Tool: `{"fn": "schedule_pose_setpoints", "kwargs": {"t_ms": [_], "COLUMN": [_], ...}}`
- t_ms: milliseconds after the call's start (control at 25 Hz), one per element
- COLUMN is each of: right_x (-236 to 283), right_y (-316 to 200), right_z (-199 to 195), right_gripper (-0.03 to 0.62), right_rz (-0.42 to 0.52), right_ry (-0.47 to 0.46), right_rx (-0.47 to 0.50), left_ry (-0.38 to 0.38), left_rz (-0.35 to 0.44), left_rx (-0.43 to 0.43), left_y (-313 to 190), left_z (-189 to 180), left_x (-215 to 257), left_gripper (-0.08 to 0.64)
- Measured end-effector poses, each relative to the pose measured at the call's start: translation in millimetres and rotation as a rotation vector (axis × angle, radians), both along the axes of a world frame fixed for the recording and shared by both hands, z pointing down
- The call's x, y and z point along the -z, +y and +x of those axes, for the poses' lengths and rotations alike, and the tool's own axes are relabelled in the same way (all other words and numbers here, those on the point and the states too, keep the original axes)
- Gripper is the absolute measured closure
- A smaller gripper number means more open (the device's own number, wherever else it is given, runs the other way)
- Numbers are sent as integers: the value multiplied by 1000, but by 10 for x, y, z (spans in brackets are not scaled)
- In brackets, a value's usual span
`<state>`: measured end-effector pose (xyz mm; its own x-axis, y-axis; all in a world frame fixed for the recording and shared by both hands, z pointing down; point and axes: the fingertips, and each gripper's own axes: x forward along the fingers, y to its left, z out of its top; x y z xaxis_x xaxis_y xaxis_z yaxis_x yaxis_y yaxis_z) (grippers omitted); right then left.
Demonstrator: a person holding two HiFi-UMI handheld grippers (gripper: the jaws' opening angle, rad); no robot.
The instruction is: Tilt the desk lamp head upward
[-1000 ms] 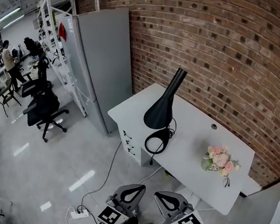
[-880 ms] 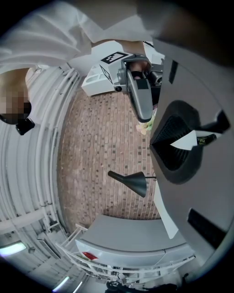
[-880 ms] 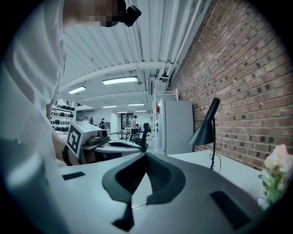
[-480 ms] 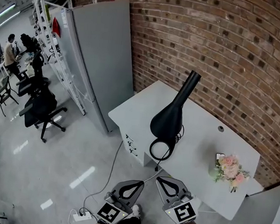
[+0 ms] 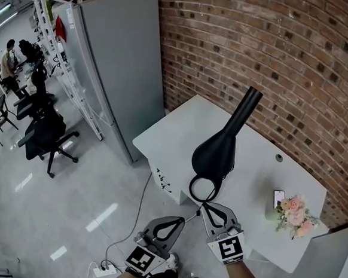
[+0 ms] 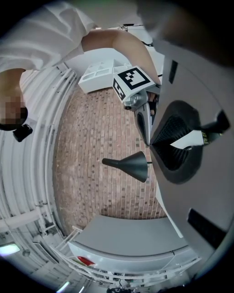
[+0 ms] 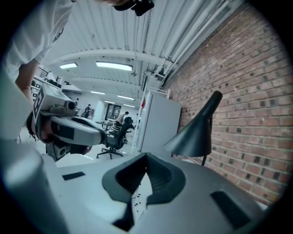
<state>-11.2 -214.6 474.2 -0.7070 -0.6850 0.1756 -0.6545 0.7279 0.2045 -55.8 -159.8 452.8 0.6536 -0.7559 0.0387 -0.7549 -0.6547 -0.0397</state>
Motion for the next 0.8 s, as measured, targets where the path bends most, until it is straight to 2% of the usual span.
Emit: {"fn": "schedule_pose_setpoints", "kwargs": {"t_ms": [560,800], "right_x": [-287,-456], "right_y": [-613,-786], "right_z": [-94,-115], "right_gripper": [577,577], "right_rz": [24,15], "right_ry": [22,19], "right_rx": [-128,-161], "left_ry": [1,5], "left_rz": [0,3], "left_rx": [-39,-52], "left_y": [-550,-716], "left_z": [-186,-153], "left_x": [-74,-135], "left_gripper": [557,557]}}
